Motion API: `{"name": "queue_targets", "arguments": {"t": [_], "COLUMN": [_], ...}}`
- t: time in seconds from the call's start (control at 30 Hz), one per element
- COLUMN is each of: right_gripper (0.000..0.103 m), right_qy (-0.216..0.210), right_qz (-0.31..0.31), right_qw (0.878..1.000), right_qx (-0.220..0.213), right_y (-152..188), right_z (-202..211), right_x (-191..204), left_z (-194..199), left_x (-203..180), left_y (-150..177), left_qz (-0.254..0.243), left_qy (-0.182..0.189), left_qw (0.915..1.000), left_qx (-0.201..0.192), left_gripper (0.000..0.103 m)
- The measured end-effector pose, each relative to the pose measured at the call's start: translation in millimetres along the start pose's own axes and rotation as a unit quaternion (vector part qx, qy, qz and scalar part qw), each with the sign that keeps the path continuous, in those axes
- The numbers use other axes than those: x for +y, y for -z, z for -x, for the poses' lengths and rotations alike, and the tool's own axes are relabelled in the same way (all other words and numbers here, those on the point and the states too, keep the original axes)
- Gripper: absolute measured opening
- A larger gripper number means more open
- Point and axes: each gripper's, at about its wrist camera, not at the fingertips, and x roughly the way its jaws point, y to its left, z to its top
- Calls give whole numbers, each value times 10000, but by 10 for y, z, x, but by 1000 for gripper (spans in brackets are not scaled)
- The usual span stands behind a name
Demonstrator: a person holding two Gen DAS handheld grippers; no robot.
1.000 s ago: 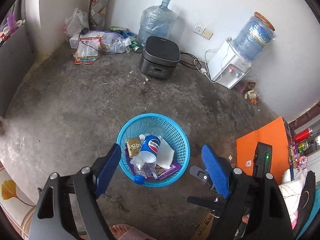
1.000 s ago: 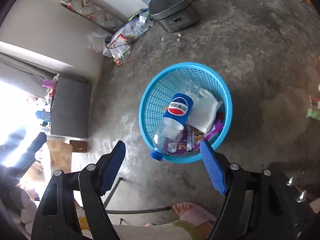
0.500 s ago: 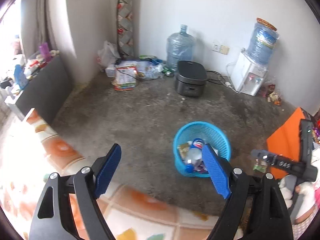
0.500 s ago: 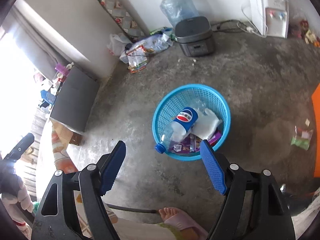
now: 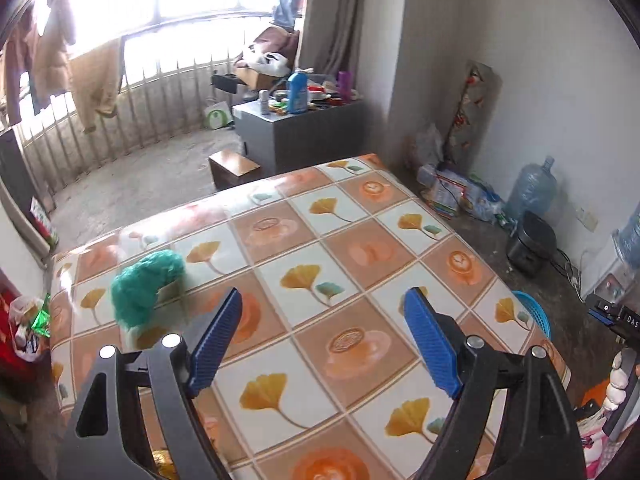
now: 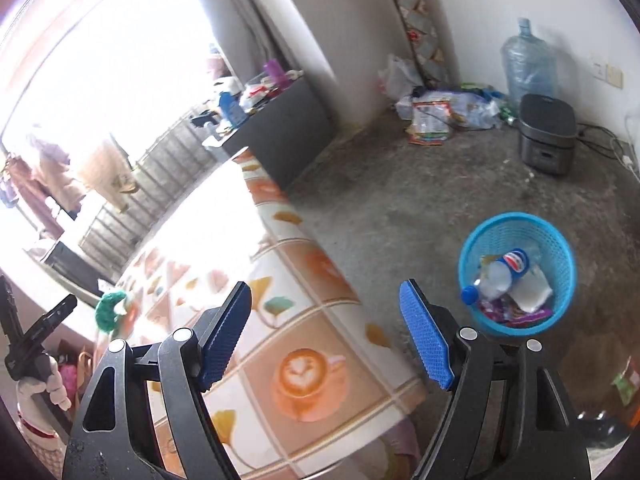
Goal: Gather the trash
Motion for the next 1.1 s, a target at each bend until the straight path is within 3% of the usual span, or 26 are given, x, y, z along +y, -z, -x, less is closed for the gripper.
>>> {"name": "queue_targets", "arguments": {"t": [0.17, 0.3, 0.47, 0.57, 0.8, 0.93, 1.1], "right_gripper": [73, 73, 72, 68, 62, 60, 60], "right_qy": [-626, -1099, -1522, -1633, -1808, -1729, -1541], "right_qz": [345, 516, 776, 1065, 1505, 1613, 1420], "right_qw": [9971, 9907, 9790, 9713, 9538, 9530, 9615], "right_qx": [260, 618, 1115, 1360, 1868, 1894, 1778], "right_y": [46, 113, 242, 369, 642, 651, 546], "right_z": [-105, -252, -465, -557, -714, -732, -678], "right_x": [467, 807, 1239, 1464, 1771, 1802, 1615], "left_z": [435, 636, 610, 556, 341, 144, -146], "left_x": [551, 873, 1071, 1126, 1219, 1119, 735], "left_y": [104, 213, 478, 647, 1159, 1302, 1162], "left_qz": [555, 955, 1097, 1136, 1415, 1616, 1403], "left_qy": [-383, -489, -483, -472, -378, -59, 371], "left_qw": [9967, 9926, 9926, 9923, 9829, 9765, 9777], "left_qx": [-461, -562, -201, 108, 1118, 1424, 1521], "left_gripper": [81, 81, 80, 75, 50, 38, 38]}}
